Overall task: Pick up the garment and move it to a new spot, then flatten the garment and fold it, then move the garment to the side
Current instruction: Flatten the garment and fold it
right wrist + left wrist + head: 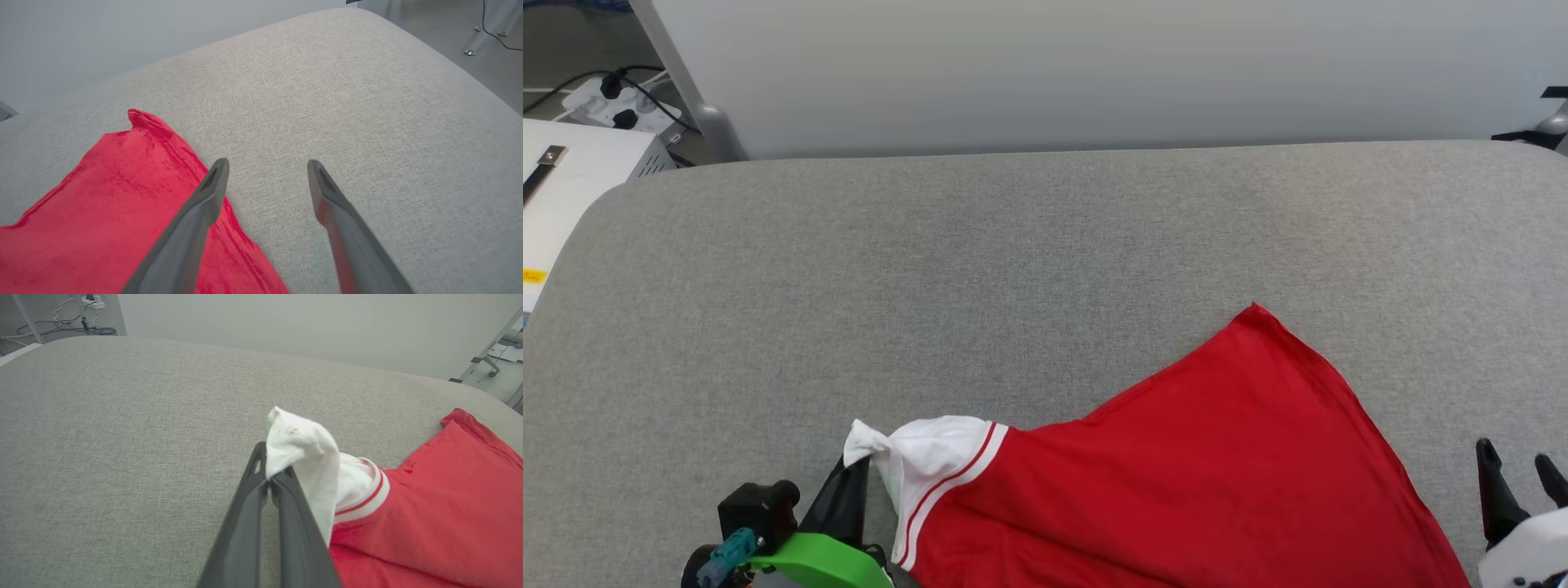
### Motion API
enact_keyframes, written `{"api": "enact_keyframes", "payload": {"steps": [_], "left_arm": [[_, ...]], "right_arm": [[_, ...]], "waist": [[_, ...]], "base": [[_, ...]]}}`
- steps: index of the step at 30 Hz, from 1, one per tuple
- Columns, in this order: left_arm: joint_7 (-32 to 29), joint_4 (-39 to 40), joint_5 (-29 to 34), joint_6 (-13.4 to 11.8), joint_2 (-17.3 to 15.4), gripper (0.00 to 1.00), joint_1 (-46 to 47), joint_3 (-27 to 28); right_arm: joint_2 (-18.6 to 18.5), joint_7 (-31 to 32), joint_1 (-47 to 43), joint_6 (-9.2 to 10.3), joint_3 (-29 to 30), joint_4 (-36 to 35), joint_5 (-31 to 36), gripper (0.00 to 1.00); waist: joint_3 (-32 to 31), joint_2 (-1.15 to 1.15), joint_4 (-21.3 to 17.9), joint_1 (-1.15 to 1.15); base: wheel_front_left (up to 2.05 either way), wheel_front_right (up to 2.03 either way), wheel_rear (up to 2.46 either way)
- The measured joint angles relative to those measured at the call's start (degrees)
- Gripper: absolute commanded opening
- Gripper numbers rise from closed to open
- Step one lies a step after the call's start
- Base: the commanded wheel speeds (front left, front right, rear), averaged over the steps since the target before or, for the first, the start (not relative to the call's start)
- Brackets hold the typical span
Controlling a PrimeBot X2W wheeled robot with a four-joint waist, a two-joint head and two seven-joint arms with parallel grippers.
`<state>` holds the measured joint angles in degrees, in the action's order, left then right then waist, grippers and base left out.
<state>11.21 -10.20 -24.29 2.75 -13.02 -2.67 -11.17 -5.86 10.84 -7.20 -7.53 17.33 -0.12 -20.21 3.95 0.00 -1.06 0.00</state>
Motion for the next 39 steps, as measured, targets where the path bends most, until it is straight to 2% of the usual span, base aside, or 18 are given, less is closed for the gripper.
{"api": "enact_keyframes", "payload": {"steps": [6,10,16,20,25,31,34,35,37,39], "left_arm": [[-0.1,0.3,0.0,0.0,0.1,0.0,2.1,-1.4],[-0.1,0.4,0.2,0.4,0.5,0.0,4.7,-2.2],[0.6,-0.1,0.4,1.2,1.2,0.0,8.0,-3.8],[1.1,-0.4,0.8,1.7,1.8,0.0,10.2,-5.0],[1.7,-0.8,1.0,2.1,2.4,0.0,12.6,-5.9],[2.4,-1.9,1.0,2.6,3.0,0.0,14.2,-6.9],[2.5,-2.4,1.0,2.8,3.3,0.0,14.5,-7.0],[2.5,-2.5,1.0,2.8,3.3,0.0,14.5,-7.0],[2.9,-2.8,1.0,2.8,3.3,0.0,14.5,-6.9],[2.9,-3.1,1.0,2.9,3.3,0.0,14.5,-6.7]], "right_arm": [[-5.1,-2.8,9.8,0.0,-5.7,6.1,-0.2,1.0],[-9.4,1.3,16.9,0.0,-11.2,9.0,-2.1,1.0],[-17.7,18.1,27.1,-0.01,-23.1,12.7,-7.0,1.0],[-21.1,27.8,33.1,-0.01,-29.9,14.1,-8.8,1.0],[-23.0,32.8,38.2,-0.01,-36.4,16.7,-9.4,1.0],[-23.6,33.3,41.7,-0.01,-39.8,24.4,-10.7,1.0],[-24.2,36.3,42.7,0.07,-41.6,26.7,-12.8,1.0],[-24.4,37.5,43.3,0.07,-42.2,27.0,-13.3,0.62],[-24.8,39.1,44.2,0.08,-43.4,27.1,-13.5,0.0],[-24.7,40.5,45.0,0.08,-43.7,27.4,-14.3,0.0]], "waist": [[1.8,0.0,1.3,0.0],[3.6,0.0,2.5,0.0],[6.6,0.0,4.8,0.0],[8.6,0.0,6.3,0.0],[11.2,0.0,8.1,0.0],[14.0,0.0,9.7,0.0],[15.0,0.0,10.5,0.0],[15.2,0.0,10.7,0.0],[15.6,0.0,10.9,0.0],[15.8,0.0,10.7,0.0]], "base": [[0.0,0.0,0.0],[0.0,0.0,0.0],[0.0,0.0,0.0],[0.0,0.0,0.0],[0.0,0.0,0.0],[0.0,0.0,0.0],[0.0,0.0,0.0],[0.0,0.0,0.0],[0.0,0.0,0.0],[0.0,0.0,0.0]]}}
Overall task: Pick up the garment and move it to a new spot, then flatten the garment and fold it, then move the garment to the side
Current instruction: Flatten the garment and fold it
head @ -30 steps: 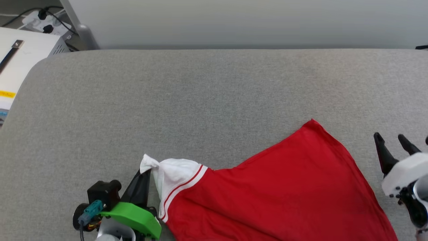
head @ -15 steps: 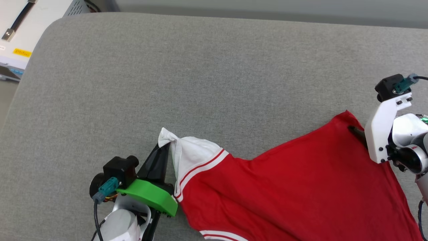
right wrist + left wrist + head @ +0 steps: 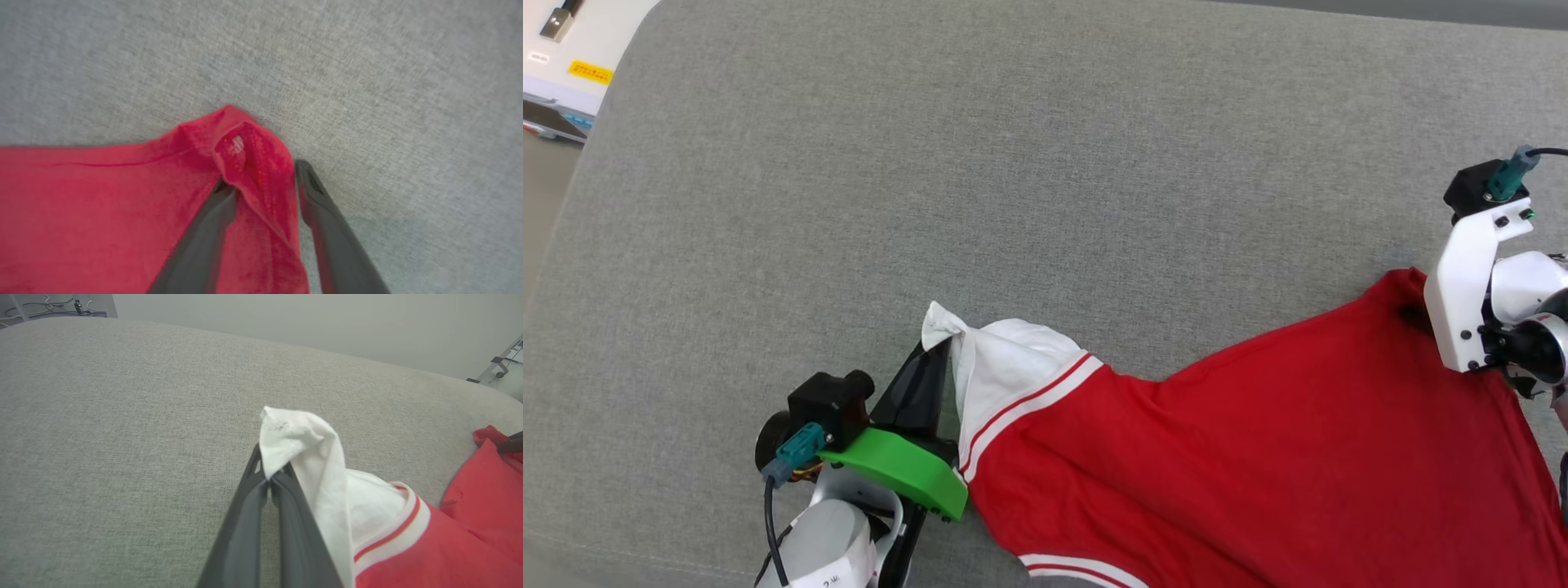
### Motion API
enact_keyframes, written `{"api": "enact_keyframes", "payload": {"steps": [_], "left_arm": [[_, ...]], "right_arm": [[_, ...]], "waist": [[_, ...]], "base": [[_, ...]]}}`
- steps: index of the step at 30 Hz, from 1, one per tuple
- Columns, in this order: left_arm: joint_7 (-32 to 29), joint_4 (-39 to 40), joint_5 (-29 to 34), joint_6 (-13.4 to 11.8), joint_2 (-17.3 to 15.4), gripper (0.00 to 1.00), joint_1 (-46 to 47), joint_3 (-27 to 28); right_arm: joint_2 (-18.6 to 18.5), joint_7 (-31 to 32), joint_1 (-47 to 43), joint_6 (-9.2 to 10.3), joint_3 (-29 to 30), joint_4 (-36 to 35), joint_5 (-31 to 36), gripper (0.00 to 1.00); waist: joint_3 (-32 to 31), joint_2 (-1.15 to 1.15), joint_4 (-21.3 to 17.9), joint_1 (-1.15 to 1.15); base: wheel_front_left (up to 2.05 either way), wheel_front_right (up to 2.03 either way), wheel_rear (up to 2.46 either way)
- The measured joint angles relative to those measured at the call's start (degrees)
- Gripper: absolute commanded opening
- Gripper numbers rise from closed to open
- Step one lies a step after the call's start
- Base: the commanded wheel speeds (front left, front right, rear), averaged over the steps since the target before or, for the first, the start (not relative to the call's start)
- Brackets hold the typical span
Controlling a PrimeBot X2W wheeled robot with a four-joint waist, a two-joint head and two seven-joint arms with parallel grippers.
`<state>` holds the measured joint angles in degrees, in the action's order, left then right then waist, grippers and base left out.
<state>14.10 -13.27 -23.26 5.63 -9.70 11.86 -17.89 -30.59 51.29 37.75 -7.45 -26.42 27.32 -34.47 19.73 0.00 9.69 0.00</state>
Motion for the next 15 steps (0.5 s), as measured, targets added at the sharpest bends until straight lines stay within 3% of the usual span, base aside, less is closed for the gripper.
{"api": "enact_keyframes", "payload": {"steps": [7,15], "left_arm": [[0.1,-1.0,-0.2,0.0,-0.2,0.0,0.0,0.5],[-1.7,-1.0,-0.7,0.2,-3.4,0.0,2.0,1.9]], "right_arm": [[1.2,-1.2,0.3,0.0,-0.7,1.6,-2.0,0.0],[2.6,-10.1,0.6,-0.07,3.6,3.1,0.9,0.0]], "waist": [[-1.8,0.0,-0.8,0.0],[-6.7,0.0,-2.1,0.0]], "base": [[0.0,0.0,0.0],[0.0,0.0,0.0]]}}
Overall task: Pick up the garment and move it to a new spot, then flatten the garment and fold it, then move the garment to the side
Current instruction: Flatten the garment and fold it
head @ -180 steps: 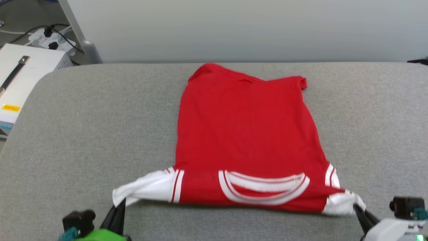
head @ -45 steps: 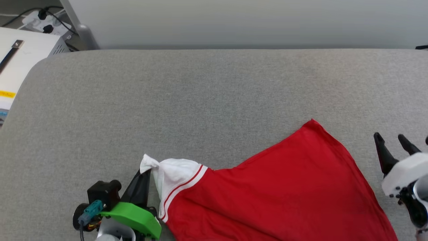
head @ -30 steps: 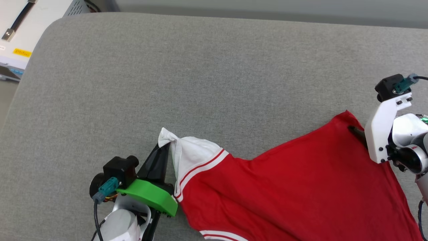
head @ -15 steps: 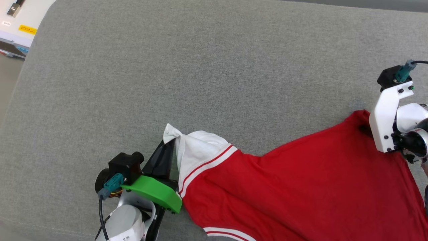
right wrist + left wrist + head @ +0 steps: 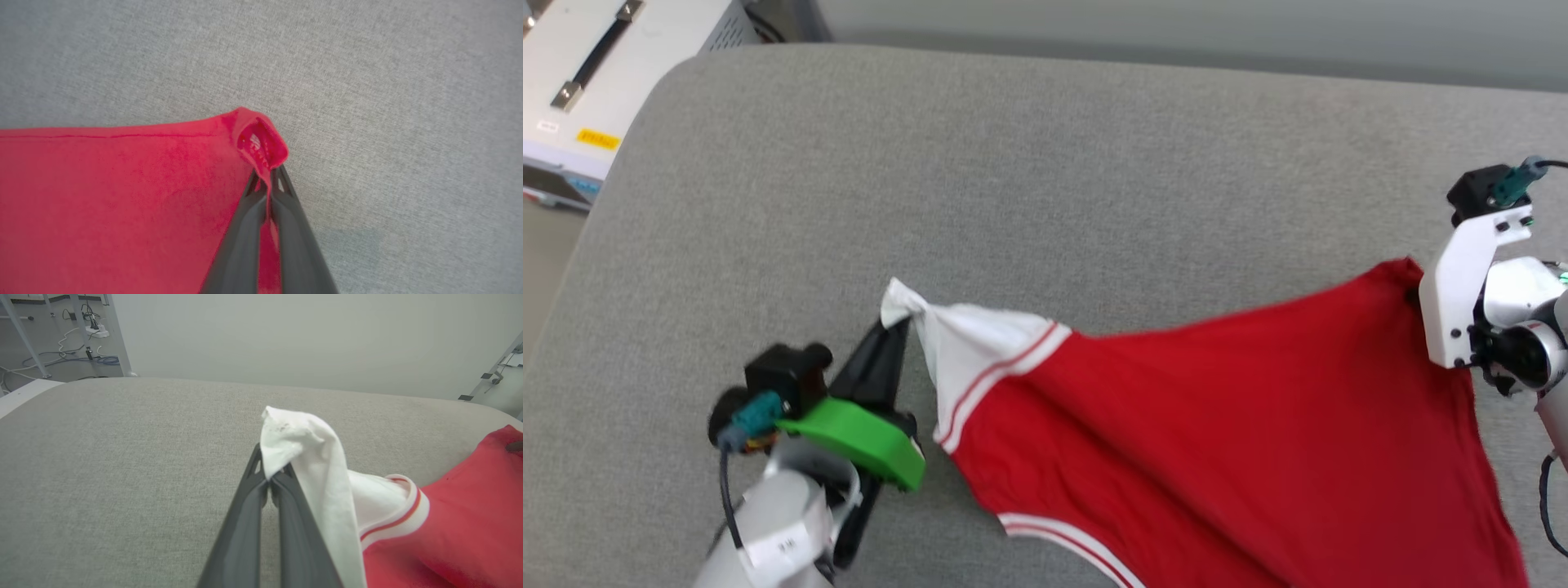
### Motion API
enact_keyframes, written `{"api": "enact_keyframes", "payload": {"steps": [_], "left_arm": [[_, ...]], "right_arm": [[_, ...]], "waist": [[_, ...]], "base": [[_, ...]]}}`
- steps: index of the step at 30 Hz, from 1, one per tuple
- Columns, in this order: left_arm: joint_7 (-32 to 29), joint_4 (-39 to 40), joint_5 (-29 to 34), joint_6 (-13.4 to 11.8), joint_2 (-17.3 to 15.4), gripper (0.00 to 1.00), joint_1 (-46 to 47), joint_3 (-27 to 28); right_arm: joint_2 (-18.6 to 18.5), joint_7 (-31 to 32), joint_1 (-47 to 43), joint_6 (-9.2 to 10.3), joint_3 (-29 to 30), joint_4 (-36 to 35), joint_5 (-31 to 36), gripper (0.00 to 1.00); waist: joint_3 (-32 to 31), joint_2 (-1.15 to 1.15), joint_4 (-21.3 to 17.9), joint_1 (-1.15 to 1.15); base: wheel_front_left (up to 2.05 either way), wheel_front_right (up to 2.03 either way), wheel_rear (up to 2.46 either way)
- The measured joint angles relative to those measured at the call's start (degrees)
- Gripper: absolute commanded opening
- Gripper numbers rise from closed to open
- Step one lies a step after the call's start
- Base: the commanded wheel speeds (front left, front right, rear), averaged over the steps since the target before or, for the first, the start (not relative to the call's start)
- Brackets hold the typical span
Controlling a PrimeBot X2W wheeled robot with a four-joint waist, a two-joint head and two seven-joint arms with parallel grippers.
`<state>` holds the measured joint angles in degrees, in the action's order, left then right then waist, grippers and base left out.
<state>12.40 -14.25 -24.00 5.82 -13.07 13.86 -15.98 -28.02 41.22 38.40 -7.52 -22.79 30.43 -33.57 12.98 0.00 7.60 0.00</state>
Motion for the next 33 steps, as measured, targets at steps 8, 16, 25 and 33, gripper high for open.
{"api": "enact_keyframes", "payload": {"steps": [8,16,25,33], "left_arm": [[-5.7,-1.6,-1.0,0.8,-4.4,0.0,13.5,1.0],[-10.4,-16.8,-5.0,1.5,-5.4,0.0,40.7,-4.6],[-7.0,-29.0,-5.3,1.5,-8.8,0.0,61.7,-8.0],[-4.5,-36.3,-4.1,1.5,-10.8,0.0,76.2,-8.6]], "right_arm": [[2.5,-8.3,3.6,-0.01,5.3,0.9,4.4,0.0],[5.0,-16.7,15.8,-0.01,12.9,5.6,10.9,0.0],[7.9,-21.6,31.7,-0.03,15.1,8.7,16.5,0.0],[10.4,-25.3,45.8,-0.08,17.2,13.0,20.9,0.0]], "waist": [[-4.9,0.0,-2.7,0.0],[-5.2,0.0,-5.6,0.0],[-0.2,0.0,-6.9,0.0],[6.6,0.0,-8.2,0.0]], "base": [[0.0,0.0,0.0],[0.0,0.0,0.0],[0.0,0.0,0.0],[0.0,0.0,0.0]]}}
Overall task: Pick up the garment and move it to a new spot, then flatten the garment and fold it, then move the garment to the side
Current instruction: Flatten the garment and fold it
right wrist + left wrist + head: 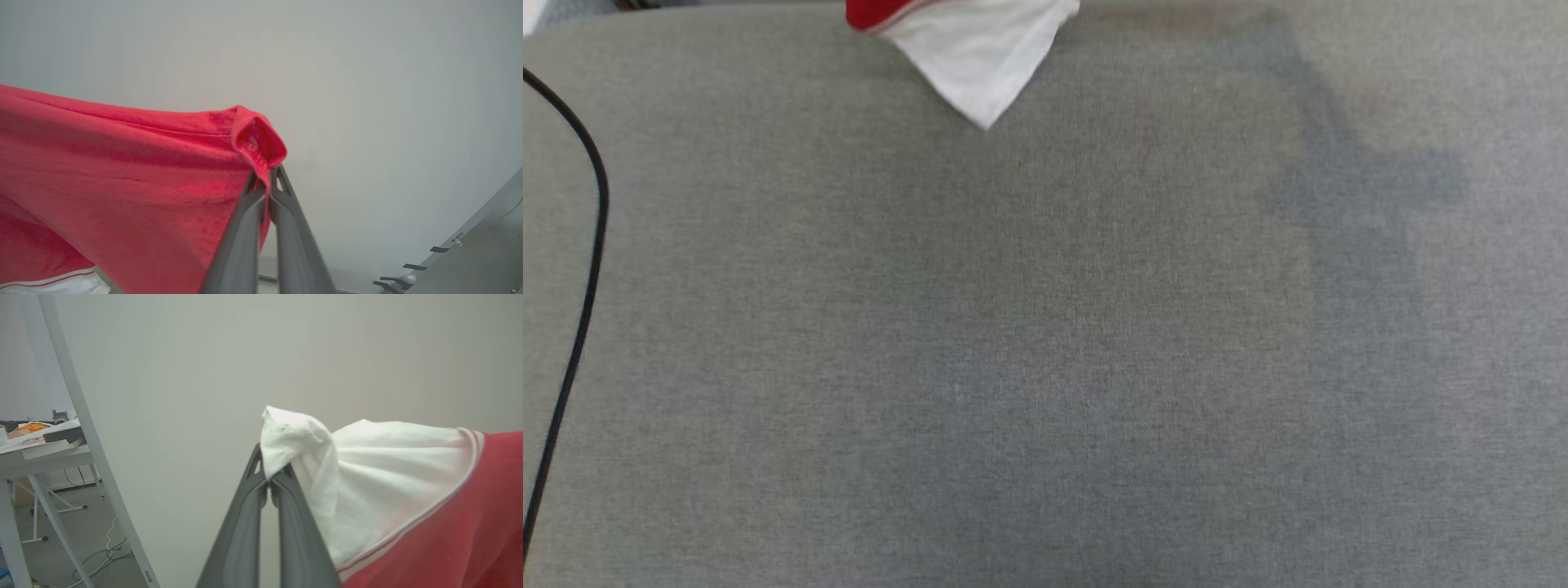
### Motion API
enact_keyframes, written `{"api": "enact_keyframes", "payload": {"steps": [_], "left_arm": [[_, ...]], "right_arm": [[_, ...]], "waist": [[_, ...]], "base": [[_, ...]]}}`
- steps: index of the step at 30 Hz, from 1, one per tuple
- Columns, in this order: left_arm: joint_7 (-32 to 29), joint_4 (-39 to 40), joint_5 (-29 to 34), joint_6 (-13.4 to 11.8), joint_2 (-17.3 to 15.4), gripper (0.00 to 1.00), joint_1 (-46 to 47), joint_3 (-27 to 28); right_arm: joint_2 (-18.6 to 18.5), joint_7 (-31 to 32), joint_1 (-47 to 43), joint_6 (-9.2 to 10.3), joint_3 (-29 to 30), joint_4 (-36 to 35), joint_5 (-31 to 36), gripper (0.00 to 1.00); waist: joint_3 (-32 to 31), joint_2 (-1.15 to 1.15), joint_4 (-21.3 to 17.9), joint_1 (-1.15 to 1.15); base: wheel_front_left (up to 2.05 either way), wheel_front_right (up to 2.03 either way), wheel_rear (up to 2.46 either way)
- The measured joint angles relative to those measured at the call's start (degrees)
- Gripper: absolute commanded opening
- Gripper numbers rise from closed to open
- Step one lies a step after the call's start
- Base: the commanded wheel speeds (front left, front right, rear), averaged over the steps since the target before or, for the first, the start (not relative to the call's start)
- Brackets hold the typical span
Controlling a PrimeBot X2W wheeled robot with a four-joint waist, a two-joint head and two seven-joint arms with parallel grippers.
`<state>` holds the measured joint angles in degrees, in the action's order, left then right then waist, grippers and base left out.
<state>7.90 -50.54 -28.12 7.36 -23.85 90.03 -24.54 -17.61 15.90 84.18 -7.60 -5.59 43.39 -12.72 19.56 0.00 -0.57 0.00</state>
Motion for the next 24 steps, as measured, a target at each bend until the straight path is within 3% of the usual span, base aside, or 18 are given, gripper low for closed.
{"api": "enact_keyframes", "payload": {"steps": [13,18,24], "left_arm": [[2.7,-8.3,-6.0,0.0,2.1,0.0,1.6,-2.0],[3.3,-7.3,-11.0,0.0,2.8,0.0,-5.4,-4.3],[4.6,-1.9,-16.8,0.0,2.9,0.0,-19.0,-9.3]], "right_arm": [[2.5,-5.0,5.2,0.0,-0.1,10.9,1.3,0.0],[2.6,-6.6,1.5,0.0,-3.9,12.9,-0.8,0.0],[1.3,-9.6,-10.5,0.03,-9.9,13.0,-5.7,0.0]], "waist": [[10.8,0.0,0.4,0.01],[11.2,0.0,1.6,0.01],[8.4,0.0,2.4,0.0]], "base": [[0.0,0.0,0.0],[0.0,0.0,0.0],[0.0,0.0,0.0]]}}
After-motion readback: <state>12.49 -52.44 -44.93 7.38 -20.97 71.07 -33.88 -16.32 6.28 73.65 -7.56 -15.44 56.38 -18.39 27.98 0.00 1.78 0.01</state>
